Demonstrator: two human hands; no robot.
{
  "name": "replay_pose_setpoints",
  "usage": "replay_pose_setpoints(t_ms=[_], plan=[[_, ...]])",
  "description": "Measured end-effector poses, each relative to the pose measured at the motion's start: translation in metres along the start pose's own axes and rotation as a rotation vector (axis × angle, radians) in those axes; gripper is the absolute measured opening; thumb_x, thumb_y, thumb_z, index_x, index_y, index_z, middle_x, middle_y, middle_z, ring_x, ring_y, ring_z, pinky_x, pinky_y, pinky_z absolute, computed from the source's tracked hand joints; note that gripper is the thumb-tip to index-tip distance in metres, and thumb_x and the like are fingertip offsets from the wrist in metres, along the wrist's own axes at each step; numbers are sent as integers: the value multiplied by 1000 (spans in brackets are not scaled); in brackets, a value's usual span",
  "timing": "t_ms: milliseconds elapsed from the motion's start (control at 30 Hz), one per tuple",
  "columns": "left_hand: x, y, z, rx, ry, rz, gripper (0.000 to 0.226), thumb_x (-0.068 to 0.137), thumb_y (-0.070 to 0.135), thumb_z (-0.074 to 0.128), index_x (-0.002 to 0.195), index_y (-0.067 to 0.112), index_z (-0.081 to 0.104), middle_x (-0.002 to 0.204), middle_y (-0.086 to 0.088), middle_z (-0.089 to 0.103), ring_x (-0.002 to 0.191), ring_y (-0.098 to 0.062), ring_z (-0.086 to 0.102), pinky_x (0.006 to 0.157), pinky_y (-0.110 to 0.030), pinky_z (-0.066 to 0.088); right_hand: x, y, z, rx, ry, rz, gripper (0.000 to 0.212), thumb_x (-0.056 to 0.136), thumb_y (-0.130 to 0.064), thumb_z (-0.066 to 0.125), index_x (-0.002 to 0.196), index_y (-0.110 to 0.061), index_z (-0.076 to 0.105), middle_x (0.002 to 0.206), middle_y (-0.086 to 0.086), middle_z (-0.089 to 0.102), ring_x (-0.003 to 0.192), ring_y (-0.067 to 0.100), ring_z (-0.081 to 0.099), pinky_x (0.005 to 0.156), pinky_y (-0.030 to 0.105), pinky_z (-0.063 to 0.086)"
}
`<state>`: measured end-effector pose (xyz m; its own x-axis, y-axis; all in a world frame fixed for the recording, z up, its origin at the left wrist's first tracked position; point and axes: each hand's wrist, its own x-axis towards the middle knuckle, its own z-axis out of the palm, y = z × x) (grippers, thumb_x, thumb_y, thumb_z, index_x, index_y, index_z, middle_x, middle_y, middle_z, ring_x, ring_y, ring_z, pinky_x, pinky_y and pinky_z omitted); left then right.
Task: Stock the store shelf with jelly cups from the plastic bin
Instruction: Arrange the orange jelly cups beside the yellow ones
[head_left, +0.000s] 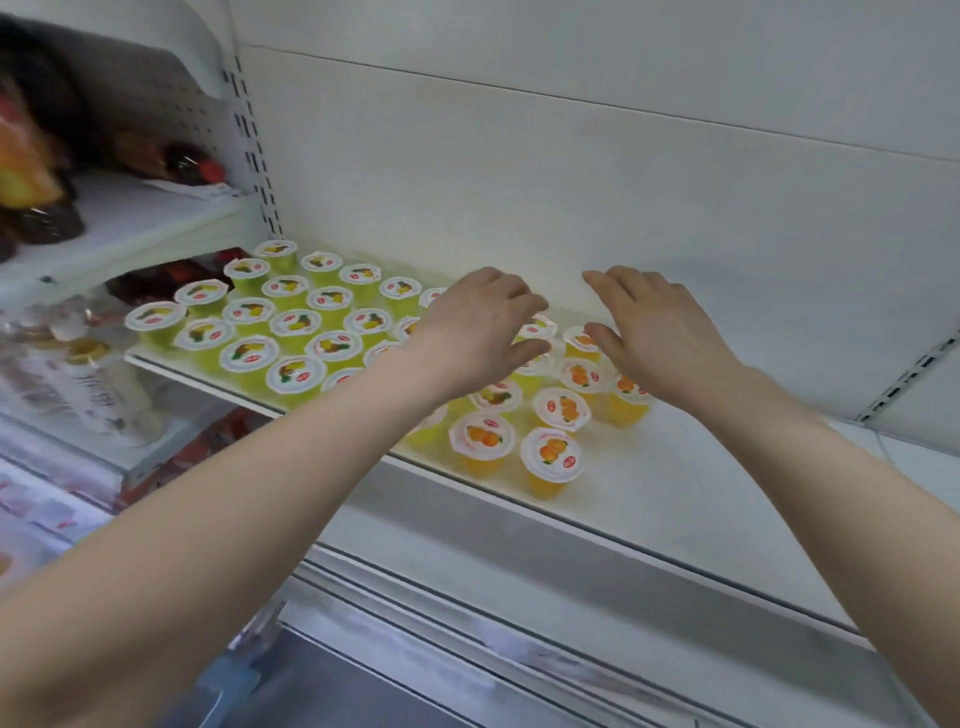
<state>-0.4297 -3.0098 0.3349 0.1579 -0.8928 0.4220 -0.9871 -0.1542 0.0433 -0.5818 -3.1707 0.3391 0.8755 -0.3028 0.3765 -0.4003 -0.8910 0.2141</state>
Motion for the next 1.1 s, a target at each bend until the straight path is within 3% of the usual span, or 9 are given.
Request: replay_pose_setpoints(t_ms=[133,333,433,667,833,1000,1100], plan=[[-50,-52,-30,80,58,-57,44,90,42,58,124,13,63,117,-9,64,111,-32,54,95,-39,41,22,-62,-12,21,36,-78,53,97,-35,49,143,-9,43,135,17,52,116,39,52,90,48,43],[-152,-137,-72,162,117,-150,43,88,40,59,119,11,65,109,-10,65,103,-34,57,91,-41,45,57,-179,-24,99,82,-214,53,95,-33,57,141,-10,46,133,16,54,118,39,52,93,48,43],[-212,-179,-94,183,117,-219,48,88,46,48,118,12,65,109,-8,65,104,-32,57,94,-41,45,72,-244,-26,142,110,-270,53,95,-35,57,141,-11,45,135,15,53,120,38,50,95,48,41],[-381,-261,-125,203,92,-500,52,87,45,42,119,10,65,109,-13,65,103,-35,58,92,-41,42,86,-403,-8,283,150,-434,56,93,-38,42,139,-7,47,131,17,54,112,39,52,92,49,44],[-502,-291,-112,193,-14,-775,40,90,34,61,126,15,61,120,-9,63,113,-32,54,99,-42,41,78,-505,26,429,68,-550,55,91,-37,46,139,-10,48,130,14,54,115,36,51,91,47,46],[-587,-299,-83,92,-117,-1040,35,91,30,61,124,18,63,117,-8,63,110,-34,54,95,-44,44,74,-576,68,480,-59,-732,51,90,-30,53,137,-9,49,126,13,56,112,34,53,94,46,46],[-618,-303,-63,54,-141,-1151,32,93,30,60,122,19,65,118,-7,63,112,-34,54,93,-44,46,78,-610,92,500,-164,-825,55,83,-23,68,133,-7,54,123,13,59,110,34,56,92,46,49]])
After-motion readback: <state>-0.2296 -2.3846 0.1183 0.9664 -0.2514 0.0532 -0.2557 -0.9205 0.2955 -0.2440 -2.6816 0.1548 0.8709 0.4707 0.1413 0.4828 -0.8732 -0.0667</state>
